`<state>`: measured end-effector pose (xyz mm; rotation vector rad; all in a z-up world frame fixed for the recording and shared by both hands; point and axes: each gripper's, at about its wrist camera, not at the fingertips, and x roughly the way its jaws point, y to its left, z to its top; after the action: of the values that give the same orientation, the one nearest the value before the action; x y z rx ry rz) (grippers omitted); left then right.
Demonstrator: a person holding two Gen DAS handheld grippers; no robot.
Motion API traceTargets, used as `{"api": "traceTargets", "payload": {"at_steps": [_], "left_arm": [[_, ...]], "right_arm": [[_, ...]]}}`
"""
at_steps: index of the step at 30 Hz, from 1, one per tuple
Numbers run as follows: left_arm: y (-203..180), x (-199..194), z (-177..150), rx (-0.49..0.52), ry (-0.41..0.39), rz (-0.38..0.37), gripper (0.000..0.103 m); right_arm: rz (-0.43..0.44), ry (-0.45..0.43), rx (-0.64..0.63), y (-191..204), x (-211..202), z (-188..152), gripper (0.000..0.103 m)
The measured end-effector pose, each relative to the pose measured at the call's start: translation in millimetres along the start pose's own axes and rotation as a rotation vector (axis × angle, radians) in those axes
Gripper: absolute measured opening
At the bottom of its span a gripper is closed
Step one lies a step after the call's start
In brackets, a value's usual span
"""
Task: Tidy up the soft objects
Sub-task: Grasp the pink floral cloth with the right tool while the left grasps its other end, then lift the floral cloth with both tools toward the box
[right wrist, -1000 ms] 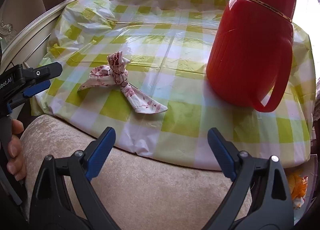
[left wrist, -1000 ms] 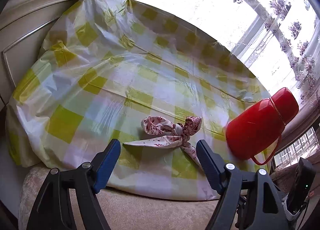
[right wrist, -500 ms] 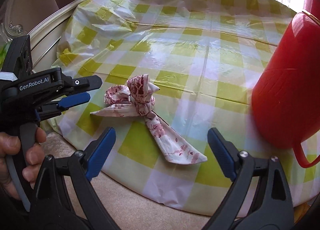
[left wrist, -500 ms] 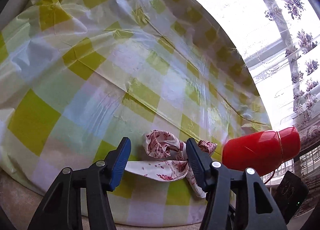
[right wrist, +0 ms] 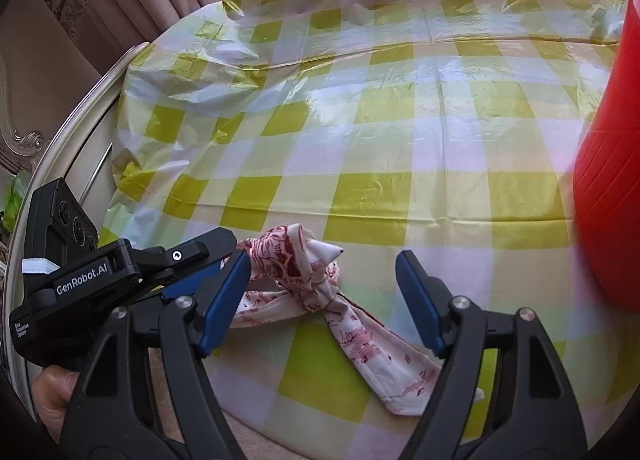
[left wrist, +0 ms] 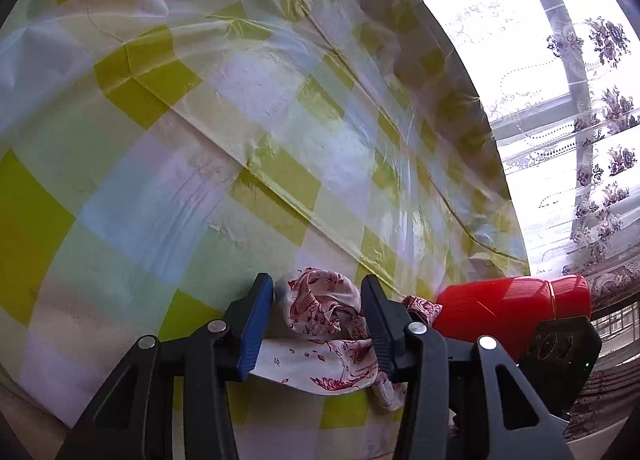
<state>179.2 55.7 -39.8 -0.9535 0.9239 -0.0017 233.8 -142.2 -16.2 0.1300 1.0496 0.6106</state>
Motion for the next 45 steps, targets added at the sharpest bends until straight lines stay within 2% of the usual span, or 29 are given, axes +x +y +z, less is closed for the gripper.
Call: {"api": "traceTargets", "payload": {"at_steps": [6,11,12,15,32,45], "left_arm": [[-3.8,4.8,0.3,0.03,0.001,0.003,0.036],[-9.3,14.7,-2.0,0.076,0.022,0.025,0.013],[-10.3,15.4,-3.0,0.085,0.022,0.029,0.011],[-14.9,11.3,-5.9,0.119,0.001,0.031,0.006],[-54.9,-26.6,-41.5,0.327,-0.111,0.083,0.005],[-84.8,-38.7,-96.4,0.421,-0.093,0.057,0.005]], "right_arm": [[0.031,0.024,0.026,-3.5,12.0,1.7,0.057],[0.049,0.031,0.035,-4.6,19.0,1.2,0.041],[0.046,0.03,0.034,-4.7,19.0,0.8,0.036],[0.042,0.011,0.033,-5.0,15.1,-1.2,0.033],[0.048,-0.062,0.034,-4.1,-28.6,-19.0,0.031],[0.038,-0.098,0.085,-27.2,-78.8,-54.5,0.031]]}}
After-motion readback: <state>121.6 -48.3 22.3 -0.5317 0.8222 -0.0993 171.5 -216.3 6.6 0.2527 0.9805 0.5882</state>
